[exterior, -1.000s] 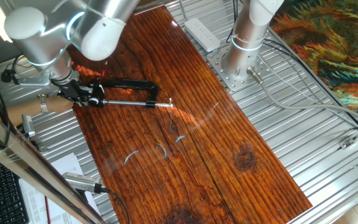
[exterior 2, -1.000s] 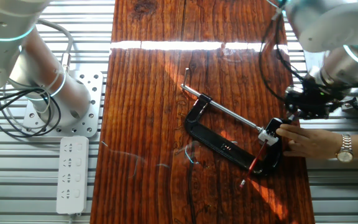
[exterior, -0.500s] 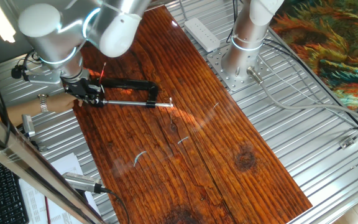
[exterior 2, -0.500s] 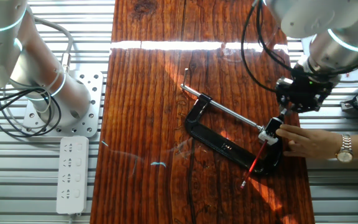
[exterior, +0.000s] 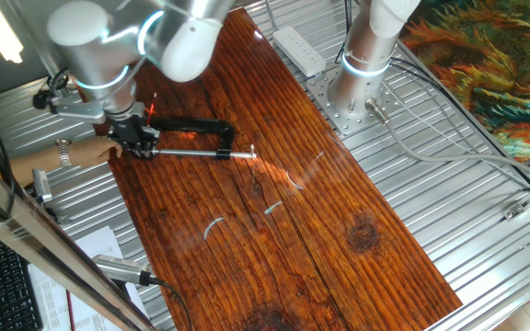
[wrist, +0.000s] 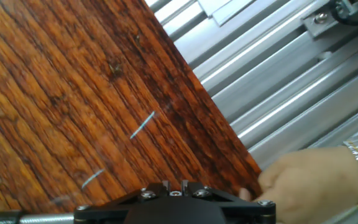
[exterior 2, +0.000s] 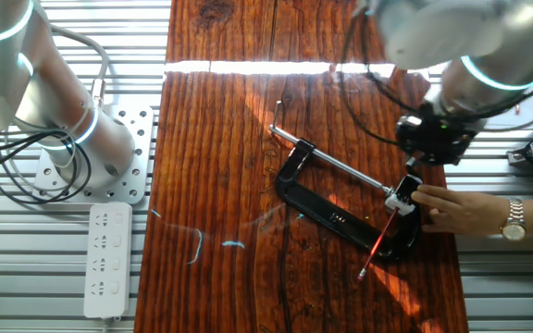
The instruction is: Sharpen the pencil with a pencil sharpener
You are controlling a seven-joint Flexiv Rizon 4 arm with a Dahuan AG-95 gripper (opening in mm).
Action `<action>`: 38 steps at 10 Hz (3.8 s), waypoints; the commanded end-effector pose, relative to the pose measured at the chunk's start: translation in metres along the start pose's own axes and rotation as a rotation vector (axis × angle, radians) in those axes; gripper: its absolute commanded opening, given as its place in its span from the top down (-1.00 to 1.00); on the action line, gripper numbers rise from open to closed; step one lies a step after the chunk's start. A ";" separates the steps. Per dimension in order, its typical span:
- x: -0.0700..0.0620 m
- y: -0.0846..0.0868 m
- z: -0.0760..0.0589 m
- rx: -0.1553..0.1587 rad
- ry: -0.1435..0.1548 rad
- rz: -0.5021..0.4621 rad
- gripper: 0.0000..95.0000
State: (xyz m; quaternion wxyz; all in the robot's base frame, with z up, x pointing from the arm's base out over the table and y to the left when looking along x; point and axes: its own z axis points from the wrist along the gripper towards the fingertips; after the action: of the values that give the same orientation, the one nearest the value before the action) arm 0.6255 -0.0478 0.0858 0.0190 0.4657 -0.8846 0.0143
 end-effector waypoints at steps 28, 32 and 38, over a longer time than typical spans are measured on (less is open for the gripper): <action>0.002 -0.055 0.041 0.008 -0.026 -0.101 1.00; -0.009 -0.063 0.025 -0.003 -0.039 -0.072 1.00; -0.014 -0.065 0.014 -0.059 -0.007 -0.043 1.00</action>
State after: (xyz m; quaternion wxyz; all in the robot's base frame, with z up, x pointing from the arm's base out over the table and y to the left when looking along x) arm 0.6815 -0.0734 0.0742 0.0423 0.4871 -0.8721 -0.0188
